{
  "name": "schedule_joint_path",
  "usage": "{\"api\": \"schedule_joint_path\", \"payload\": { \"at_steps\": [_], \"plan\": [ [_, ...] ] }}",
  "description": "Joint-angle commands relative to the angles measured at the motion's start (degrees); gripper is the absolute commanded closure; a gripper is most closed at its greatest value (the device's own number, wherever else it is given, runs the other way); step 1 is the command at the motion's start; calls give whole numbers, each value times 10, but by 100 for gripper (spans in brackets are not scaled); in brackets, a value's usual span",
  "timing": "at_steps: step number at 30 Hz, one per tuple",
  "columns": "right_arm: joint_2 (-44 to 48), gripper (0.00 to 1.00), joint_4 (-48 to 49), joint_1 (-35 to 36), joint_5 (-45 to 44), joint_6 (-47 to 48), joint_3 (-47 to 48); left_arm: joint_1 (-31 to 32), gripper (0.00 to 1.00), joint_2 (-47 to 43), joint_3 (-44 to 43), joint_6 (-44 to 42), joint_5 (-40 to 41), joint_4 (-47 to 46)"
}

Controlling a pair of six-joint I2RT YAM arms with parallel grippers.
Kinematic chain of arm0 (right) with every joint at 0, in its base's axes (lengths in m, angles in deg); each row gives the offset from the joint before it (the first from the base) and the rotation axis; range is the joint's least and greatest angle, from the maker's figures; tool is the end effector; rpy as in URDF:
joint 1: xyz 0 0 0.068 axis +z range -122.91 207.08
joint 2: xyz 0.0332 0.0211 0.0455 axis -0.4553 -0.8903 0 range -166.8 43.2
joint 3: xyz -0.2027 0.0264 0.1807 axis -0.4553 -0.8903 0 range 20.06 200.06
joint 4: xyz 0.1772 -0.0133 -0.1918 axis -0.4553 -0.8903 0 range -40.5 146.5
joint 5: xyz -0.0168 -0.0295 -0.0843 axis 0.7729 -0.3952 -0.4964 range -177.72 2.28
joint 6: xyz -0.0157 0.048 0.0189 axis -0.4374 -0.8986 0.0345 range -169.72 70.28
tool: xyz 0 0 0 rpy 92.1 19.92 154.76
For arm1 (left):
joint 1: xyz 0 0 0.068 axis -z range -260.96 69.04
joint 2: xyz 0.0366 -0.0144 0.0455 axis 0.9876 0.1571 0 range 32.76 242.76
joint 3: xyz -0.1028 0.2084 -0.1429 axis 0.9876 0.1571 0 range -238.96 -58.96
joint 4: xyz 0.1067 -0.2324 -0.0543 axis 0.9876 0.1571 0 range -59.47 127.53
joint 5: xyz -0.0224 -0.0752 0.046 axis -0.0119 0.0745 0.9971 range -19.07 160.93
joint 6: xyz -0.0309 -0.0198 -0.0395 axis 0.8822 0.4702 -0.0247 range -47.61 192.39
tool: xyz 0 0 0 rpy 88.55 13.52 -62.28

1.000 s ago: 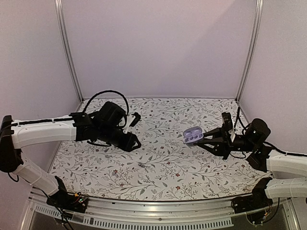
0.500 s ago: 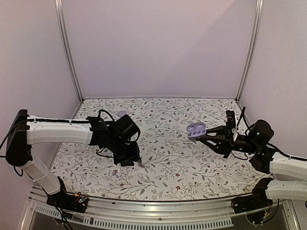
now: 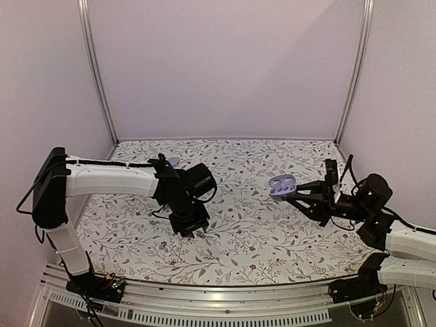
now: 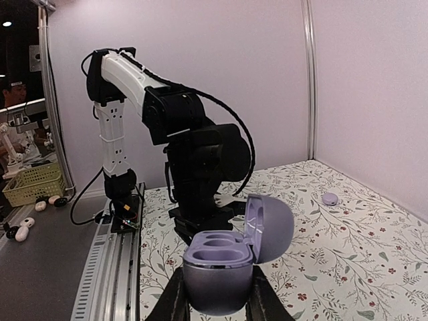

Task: Insert the wireless bluetooth earbuds into the charging case
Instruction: Pick up the right earbud from the center of the board.

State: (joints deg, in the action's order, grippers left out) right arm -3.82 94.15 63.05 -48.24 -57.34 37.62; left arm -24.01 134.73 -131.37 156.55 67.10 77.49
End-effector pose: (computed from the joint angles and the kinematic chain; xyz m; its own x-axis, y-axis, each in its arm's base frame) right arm 0.1349 0.1259 0.2528 -0.0134 0.1168 -0.9931 -0.9695 0.2417 0.0416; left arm 0.1851 -0.2887 0.1966 -0.8944 -0.4454 0.0410 -0.4416 0.8649 -0.2386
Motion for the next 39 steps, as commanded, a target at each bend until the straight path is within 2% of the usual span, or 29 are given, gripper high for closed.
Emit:
{"api": "schedule_joint_path", "payload": {
  "at_steps": [1,11,39],
  "plan": [
    [15,100,4,2,-6,2,-2,0,64,14,-21,28,2,22],
    [22,100,-7,2,-8,3,0,-25,65,58,-74,11,16,44],
    [29,100,-22,1,-28,13,1,-50,74,102,-62,-7,-19,24]
  ]
}}
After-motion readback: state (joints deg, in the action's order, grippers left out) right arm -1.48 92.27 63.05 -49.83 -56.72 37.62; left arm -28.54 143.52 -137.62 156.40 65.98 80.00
